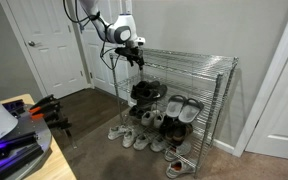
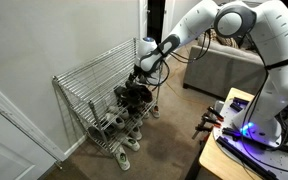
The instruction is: Move the black pair of shoes to the second shelf
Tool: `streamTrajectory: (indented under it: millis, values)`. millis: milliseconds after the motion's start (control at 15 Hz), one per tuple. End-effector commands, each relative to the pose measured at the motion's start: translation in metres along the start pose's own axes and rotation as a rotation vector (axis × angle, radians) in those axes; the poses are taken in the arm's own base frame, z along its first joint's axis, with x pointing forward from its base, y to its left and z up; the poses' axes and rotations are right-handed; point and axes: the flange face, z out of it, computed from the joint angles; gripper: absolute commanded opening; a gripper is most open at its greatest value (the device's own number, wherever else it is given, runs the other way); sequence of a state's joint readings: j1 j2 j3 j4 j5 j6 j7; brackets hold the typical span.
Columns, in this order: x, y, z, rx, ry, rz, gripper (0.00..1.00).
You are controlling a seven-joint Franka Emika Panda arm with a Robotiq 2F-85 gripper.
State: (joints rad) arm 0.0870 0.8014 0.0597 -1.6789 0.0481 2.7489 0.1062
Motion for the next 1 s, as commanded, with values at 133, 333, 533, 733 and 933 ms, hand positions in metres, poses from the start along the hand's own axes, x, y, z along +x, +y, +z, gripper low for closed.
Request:
streamTrajectory:
  millis: [133,333,533,733,933]
  values:
    - [-0.026,0.018,-0.035,-0.081,-0.258,0.051,1.0]
    - [-0.033,0.027,-0.04,-0.101,-0.348,0.061,1.0]
    - [-0.044,0.038,-0.049,-0.118,-0.46,0.061,1.0]
    - [-0.051,0.04,-0.066,-0.124,-0.52,0.049,1.0]
    - [-0.052,0.038,-0.08,-0.107,-0.515,0.054,1.0]
